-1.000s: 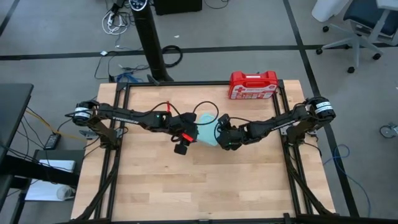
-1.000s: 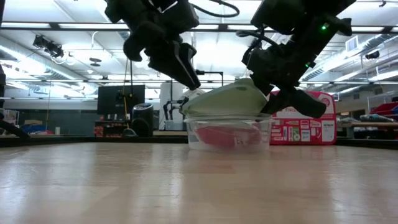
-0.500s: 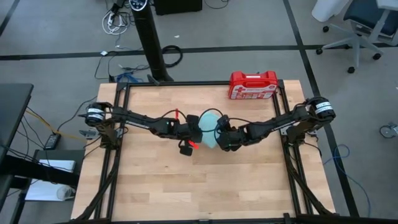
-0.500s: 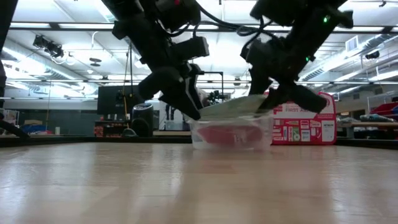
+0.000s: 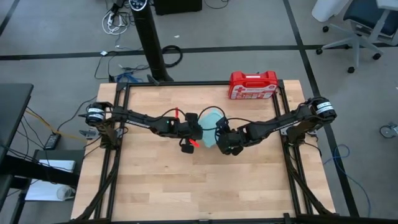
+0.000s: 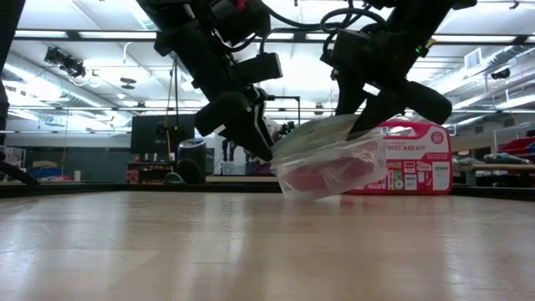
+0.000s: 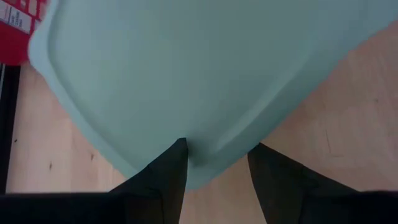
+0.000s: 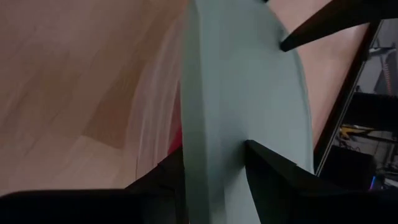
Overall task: Roll bandage
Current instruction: Close the plastic container
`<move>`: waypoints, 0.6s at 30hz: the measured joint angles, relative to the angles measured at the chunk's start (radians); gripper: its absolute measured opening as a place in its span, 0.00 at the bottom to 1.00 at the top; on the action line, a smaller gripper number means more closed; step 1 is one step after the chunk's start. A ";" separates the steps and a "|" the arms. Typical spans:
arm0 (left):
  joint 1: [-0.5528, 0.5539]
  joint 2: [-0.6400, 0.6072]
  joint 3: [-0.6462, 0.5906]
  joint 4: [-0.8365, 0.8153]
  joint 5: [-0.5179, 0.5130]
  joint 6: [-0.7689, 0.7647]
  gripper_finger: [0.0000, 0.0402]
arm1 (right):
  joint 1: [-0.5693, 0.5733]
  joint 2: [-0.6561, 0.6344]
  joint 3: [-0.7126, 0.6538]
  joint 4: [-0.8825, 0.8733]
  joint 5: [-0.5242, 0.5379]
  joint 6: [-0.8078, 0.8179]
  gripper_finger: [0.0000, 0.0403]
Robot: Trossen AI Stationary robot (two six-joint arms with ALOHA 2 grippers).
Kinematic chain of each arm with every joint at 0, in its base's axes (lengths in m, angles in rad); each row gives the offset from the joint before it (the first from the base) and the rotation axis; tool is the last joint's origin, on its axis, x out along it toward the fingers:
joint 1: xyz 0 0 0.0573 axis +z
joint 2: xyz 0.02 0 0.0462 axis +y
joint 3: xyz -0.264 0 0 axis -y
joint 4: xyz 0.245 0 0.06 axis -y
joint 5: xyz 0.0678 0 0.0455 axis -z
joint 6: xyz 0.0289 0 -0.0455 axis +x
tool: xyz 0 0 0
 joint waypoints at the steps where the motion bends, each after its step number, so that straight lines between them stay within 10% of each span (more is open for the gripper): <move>1: 0.000 0.000 0.000 0.005 -0.001 0.000 0.43 | 0.002 -0.001 0.000 -0.002 0.009 0.004 0.33; 18: -0.010 0.001 0.079 -0.023 -0.006 0.059 0.43 | 0.032 -0.013 0.001 -0.008 -0.010 0.078 0.33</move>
